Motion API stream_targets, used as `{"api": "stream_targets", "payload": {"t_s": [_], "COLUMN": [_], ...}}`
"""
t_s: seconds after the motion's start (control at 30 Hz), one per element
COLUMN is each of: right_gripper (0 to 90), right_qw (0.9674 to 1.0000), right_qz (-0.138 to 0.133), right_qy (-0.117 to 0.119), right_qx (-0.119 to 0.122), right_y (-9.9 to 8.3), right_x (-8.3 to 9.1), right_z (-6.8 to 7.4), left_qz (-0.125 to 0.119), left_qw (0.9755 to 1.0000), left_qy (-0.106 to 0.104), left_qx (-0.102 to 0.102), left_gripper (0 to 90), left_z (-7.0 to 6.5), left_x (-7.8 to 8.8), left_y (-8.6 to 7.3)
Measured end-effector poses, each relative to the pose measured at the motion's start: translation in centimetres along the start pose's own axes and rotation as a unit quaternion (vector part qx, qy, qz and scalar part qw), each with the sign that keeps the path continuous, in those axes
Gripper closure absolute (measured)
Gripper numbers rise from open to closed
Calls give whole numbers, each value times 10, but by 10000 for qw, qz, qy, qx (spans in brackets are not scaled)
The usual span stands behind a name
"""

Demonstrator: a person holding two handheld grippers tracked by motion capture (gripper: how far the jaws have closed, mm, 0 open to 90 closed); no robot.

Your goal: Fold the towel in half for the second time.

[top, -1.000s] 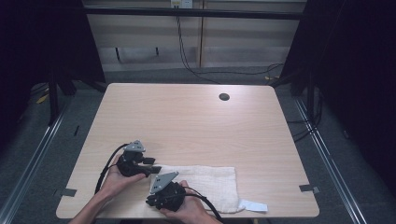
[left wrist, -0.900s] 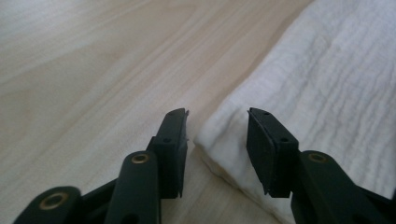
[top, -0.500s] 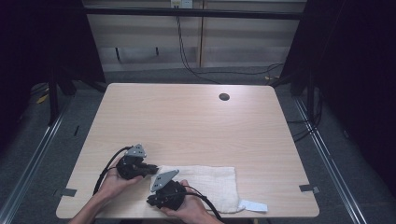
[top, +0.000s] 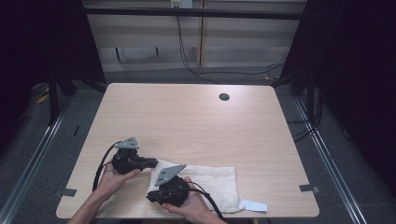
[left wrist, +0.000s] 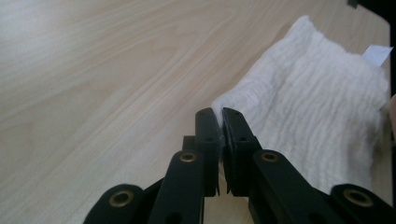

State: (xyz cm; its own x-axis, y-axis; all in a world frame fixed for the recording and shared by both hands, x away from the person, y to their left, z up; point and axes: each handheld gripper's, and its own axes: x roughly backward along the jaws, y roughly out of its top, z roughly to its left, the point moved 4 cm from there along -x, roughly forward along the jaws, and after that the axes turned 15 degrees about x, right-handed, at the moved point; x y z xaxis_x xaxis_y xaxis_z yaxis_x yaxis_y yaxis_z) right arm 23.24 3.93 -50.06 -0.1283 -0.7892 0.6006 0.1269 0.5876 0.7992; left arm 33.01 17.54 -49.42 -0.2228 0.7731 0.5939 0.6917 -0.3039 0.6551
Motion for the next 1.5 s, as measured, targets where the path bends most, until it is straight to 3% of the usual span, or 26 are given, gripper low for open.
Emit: {"api": "stream_targets", "payload": {"t_s": [0.13,0.2,0.37,0.5,0.67,0.87,1.07,1.27,1.4,1.5], "right_gripper": [863,863,863,863,864,864,864,864,864,865], "right_qw": [9999,9998,9990,9983,9980,9971,9956,9930,9928,9940], "right_qz": [-136,-218,-444,-573,-593,-704,-852,-1088,-1106,-1009], "right_qy": [-51,-37,-71,-109,-177,-195,-201,-169,-168,-179], "right_qx": [60,-20,-11,38,125,196,334,420,434,386], "right_y": [7,9,19,28,33,43,57,72,74,63], "right_x": [8,13,24,30,32,35,36,34,34,35], "right_z": [1,1,1,2,6,8,9,8,9,9], "left_qz": [-57,-118,-376,-373,-478,-501,-544,-807,-774,-640], "left_qw": [9999,9998,9990,9989,9984,9984,9982,9965,9968,9978], "left_qy": [-33,-111,-201,-149,-216,-162,-39,19,36,73], "left_qx": [96,126,157,226,192,193,229,204,211,161], "left_gripper": [858,857,857,859,859,860,860,859,859,859], "left_z": [-1,-1,-4,-5,-11,-12,-7,-9,-10,-14], "left_x": [5,9,19,22,28,37,57,74,70,60], "left_y": [3,3,9,10,15,17,16,23,20,21]}}
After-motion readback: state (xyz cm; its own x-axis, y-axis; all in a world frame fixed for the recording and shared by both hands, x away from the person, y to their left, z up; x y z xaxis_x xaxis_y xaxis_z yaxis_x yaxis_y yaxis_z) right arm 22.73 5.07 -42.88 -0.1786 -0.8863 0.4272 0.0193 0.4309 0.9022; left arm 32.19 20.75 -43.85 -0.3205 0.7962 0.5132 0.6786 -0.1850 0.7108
